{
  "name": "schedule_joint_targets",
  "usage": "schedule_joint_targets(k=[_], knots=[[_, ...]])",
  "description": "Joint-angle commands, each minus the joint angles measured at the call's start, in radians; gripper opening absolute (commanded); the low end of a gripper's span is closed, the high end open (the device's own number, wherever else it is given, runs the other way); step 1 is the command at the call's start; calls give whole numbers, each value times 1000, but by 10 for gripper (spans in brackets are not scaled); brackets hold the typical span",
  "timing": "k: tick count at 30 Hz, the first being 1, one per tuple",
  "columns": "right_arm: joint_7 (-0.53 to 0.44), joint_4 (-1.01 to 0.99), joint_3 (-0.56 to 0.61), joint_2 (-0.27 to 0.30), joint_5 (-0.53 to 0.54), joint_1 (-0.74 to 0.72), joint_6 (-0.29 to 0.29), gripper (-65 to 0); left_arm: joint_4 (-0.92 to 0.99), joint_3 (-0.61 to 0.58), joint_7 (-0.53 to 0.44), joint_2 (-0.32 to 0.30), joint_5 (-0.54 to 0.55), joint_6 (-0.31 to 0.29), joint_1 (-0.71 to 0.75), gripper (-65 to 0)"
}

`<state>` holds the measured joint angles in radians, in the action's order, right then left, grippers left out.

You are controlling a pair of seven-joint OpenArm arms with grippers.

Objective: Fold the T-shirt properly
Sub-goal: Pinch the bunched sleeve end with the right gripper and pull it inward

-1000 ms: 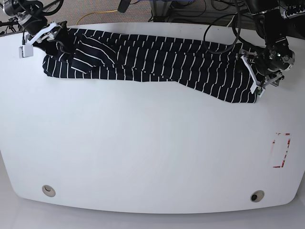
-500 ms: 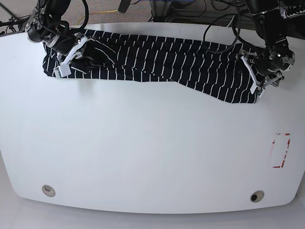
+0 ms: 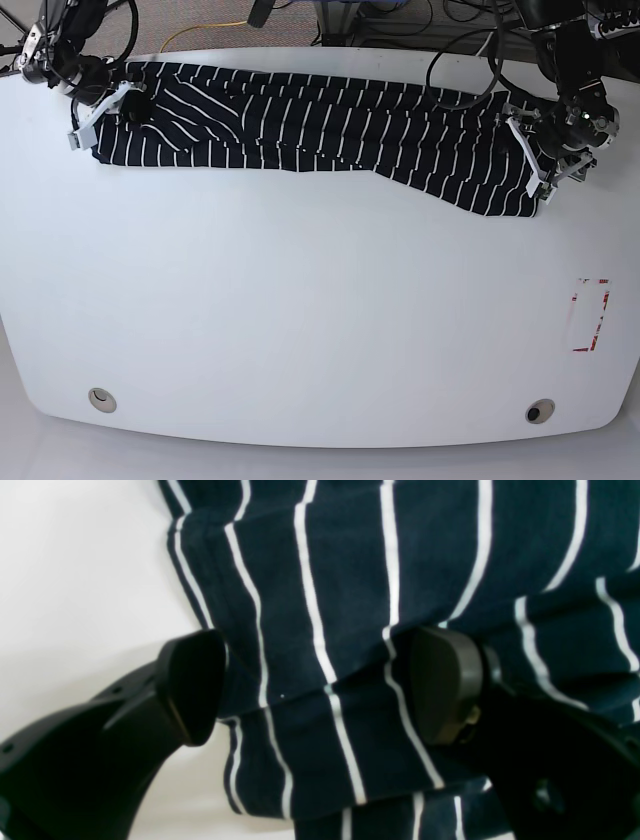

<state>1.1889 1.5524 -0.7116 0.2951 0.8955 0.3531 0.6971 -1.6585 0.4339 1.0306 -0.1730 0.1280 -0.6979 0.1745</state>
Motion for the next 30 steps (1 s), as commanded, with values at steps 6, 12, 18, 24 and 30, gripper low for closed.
schedule_joint_targets(k=[6, 12, 18, 24, 30], knots=[[-57, -42, -4, 28, -55, -19, 1, -556, 4, 0, 41, -6, -57, 0, 0, -119], [-56, 39, -69, 26, -89, -27, 1, -558, -4, 3, 55, -6, -51, 0, -28, -119], [62, 224, -197, 23, 41, -4, 1, -556, -4, 96, 96, -1, -47, 0, -79, -119], [144, 314, -158, -9, 251, -13, 1, -556, -4, 108, 98, -3, -47, 0, -108, -119], [144, 313, 14, -50, 270, -18, 1, -556, -52, 124, 113, -3, -49, 0, -126, -119]])
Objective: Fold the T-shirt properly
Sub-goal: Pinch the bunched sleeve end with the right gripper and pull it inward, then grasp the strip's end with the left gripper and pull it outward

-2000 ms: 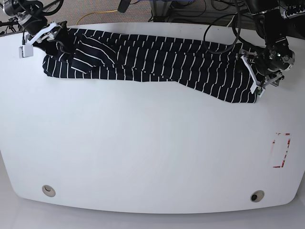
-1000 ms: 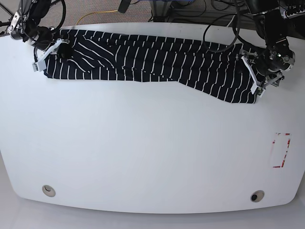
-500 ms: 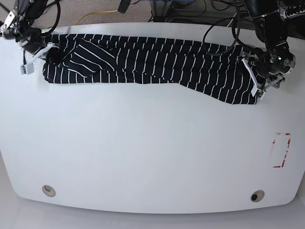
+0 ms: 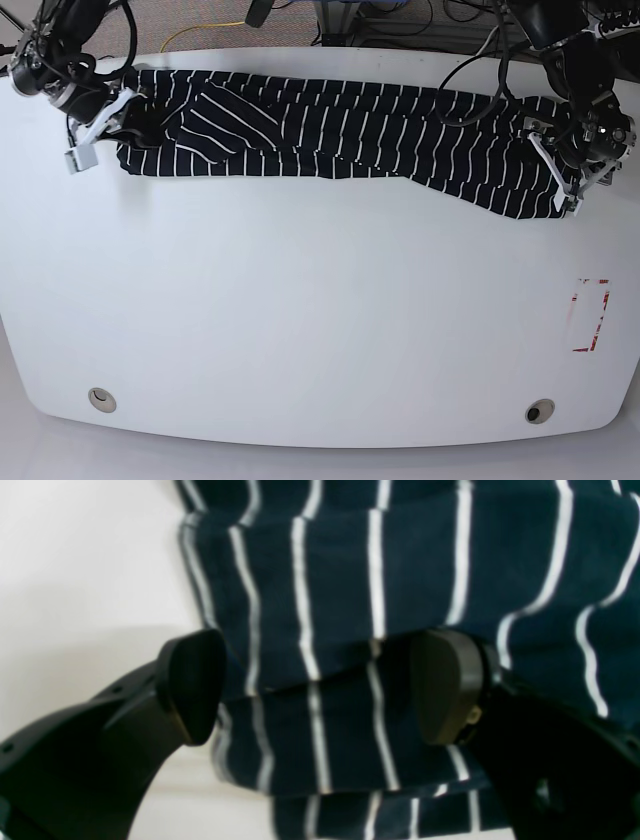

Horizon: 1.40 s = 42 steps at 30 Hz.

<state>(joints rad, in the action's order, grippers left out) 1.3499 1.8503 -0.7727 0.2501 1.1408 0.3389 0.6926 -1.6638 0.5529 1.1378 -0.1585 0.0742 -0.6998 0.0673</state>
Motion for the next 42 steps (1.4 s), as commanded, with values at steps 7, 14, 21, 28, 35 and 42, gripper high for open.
schedule_joint_targets(k=[7, 14, 21, 28, 35, 42], knots=[[-20, 10, 221, -81, -114, -30, 6, -556, -144, 9, 46, -14, 6, 2, -24, -119], [-73, -82, 313, -87, -344, -82, 6, -556, -181, 40, 46, -13, 14, 2, -25, -117], [-146, -212, 332, -68, -402, -91, 6, -556, -172, 144, 80, -29, 232, 2, -17, -40], [-148, -223, 332, -65, -402, -91, 6, -556, -34, 299, 156, -72, 442, 2, -24, -19], [-148, -220, 330, -62, -402, -91, 6, -556, 129, 330, 149, -143, 545, 2, -27, -24], [-149, -223, 325, -64, -400, -91, 6, -558, 112, 298, 126, -146, 540, 2, -44, -24]])
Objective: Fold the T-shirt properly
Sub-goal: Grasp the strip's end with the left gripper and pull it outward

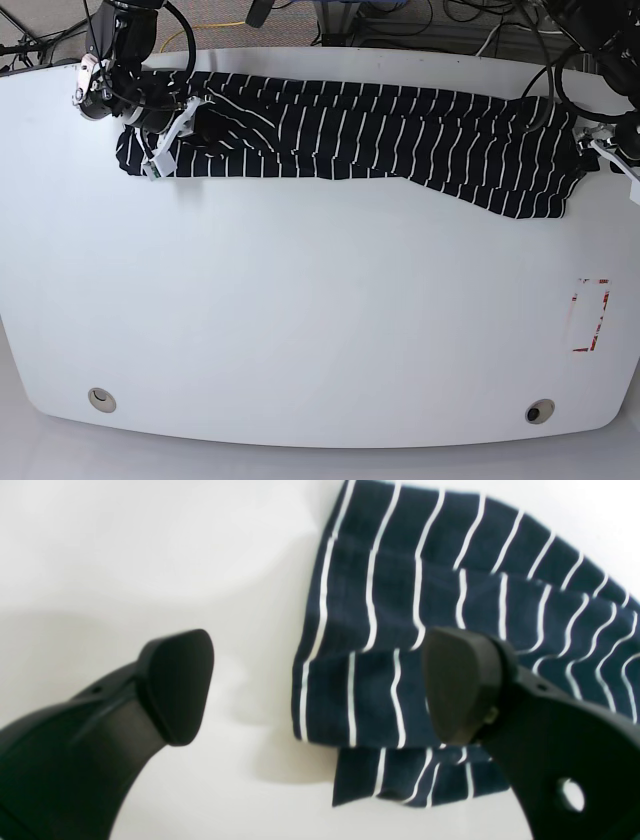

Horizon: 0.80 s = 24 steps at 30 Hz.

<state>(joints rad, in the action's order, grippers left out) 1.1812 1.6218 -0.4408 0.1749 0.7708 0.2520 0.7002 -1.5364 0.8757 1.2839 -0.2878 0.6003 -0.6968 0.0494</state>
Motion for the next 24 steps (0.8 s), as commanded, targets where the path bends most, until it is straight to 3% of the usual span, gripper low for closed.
schedule_joint_targets(k=[1, 20, 24], knots=[[19, 10, -6, 10, -30, -4, -2, -558, -13, -57, -17, -17, 14, -1, -41, -25], [18, 5, -8, 7, -26, 0, -2, -561, 86, -100, -16, -20, 17, -1, -38, -74], [18, 7, -8, -5, -29, -4, -2, -561, 92, -108, -16, -15, 13, -1, -39, -187]])
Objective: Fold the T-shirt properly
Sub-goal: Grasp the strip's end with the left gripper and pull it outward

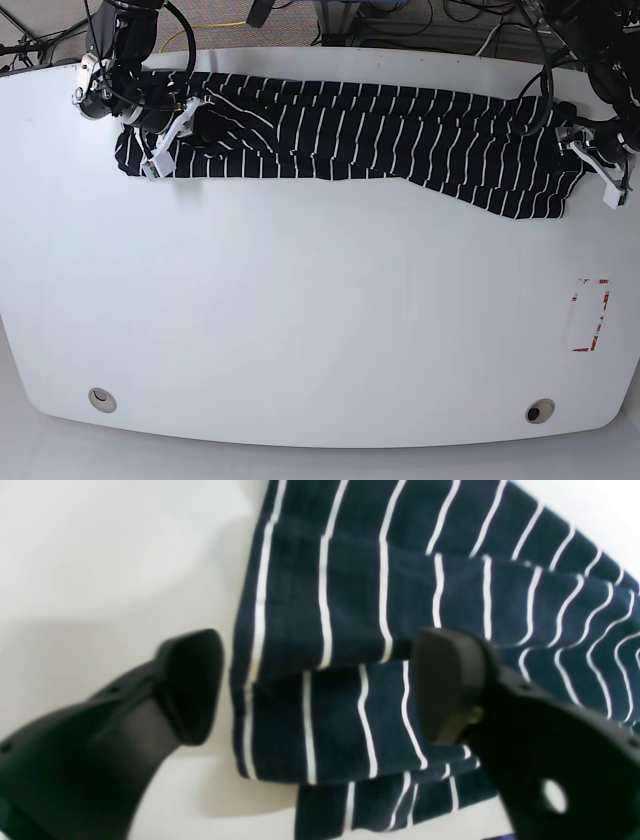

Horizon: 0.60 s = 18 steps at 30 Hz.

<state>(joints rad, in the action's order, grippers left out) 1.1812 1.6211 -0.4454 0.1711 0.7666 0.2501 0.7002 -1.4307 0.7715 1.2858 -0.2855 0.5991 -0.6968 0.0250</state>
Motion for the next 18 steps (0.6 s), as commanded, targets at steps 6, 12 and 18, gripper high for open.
schedule_joint_targets(k=[6, 12, 18], knots=[[18, 5, -3, -6, -26, -4, -2, -561, -20, -66, -18, -18, 15, -1, -12, -460], [18, 5, -3, -8, -26, -11, -2, -561, -23, -62, -1, -21, 20, -1, -7, -596], [18, 5, -3, -8, -28, -18, -2, -561, -124, -50, 59, -34, 22, -1, -1, -597]])
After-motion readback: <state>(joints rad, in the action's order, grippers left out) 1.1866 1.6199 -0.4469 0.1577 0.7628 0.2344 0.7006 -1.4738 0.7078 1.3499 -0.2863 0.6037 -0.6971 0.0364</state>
